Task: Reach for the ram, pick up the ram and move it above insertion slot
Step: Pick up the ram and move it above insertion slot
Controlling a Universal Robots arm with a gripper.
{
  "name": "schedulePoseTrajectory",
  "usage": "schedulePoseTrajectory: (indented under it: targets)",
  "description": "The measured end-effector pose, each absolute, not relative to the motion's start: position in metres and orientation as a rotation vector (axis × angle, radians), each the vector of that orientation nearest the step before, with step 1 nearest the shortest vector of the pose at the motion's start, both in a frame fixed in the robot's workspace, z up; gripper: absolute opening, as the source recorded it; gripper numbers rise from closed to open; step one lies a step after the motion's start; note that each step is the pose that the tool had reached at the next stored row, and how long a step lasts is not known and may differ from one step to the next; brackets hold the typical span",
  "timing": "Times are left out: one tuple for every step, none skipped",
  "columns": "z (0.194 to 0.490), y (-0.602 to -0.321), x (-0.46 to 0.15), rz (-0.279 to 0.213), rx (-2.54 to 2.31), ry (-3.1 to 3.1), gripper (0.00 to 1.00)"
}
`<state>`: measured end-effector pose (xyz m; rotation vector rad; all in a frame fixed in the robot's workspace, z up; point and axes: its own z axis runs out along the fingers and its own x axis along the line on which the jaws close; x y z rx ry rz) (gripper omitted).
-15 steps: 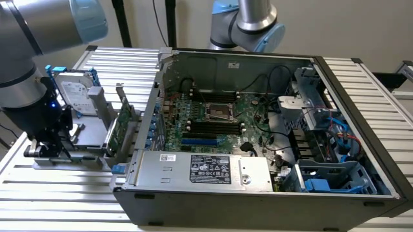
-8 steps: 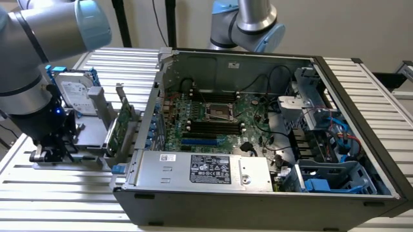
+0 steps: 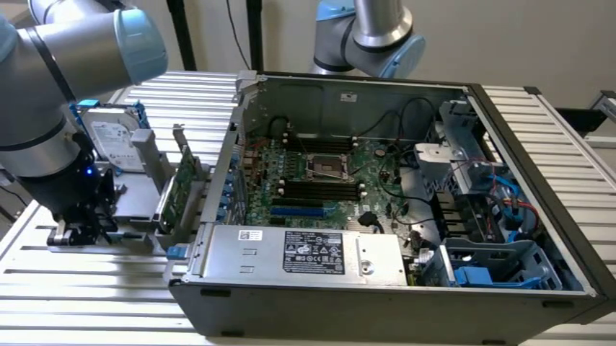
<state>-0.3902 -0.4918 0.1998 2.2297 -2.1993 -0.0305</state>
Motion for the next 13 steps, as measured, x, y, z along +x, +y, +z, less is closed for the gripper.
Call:
schedulePoseTrajectory:
  targets:
    - [0.1998,-0.4918,-0.3903,-0.031,2.229,-2.199,0.31]
    - [0.1997,-0.4917,-0.3904,-0.031,2.229,-2.199,0.31]
    - [0.1994,-0.4917,-0.3904,-0.031,2.229,-2.199,0.31]
    - [0.1993,-0.4916,-0.3904,-0.031,2.229,-2.199,0.31]
    - [0.1992,-0.4916,-0.3904,-0.031,2.23,-2.199,0.31]
    - [0.199,-0.4916,-0.3904,-0.031,2.23,-2.199,0.29]
    - [0.1989,-0.4916,-0.3904,-0.031,2.23,-2.199,0.22]
    - [0.1988,-0.4916,-0.3904,-0.031,2.229,-2.199,0.22]
    - [0.1988,-0.4916,-0.3904,-0.031,2.229,-2.199,0.15]
    - [0.1988,-0.4916,-0.3904,-0.031,2.229,-2.199,0.15]
    - [0.1987,-0.4916,-0.3904,-0.031,2.229,-2.199,0.15]
    - [0.1987,-0.4916,-0.3904,-0.031,2.229,-2.199,0.15]
    - [0.1987,-0.4916,-0.3904,-0.031,2.23,-2.199,0.15]
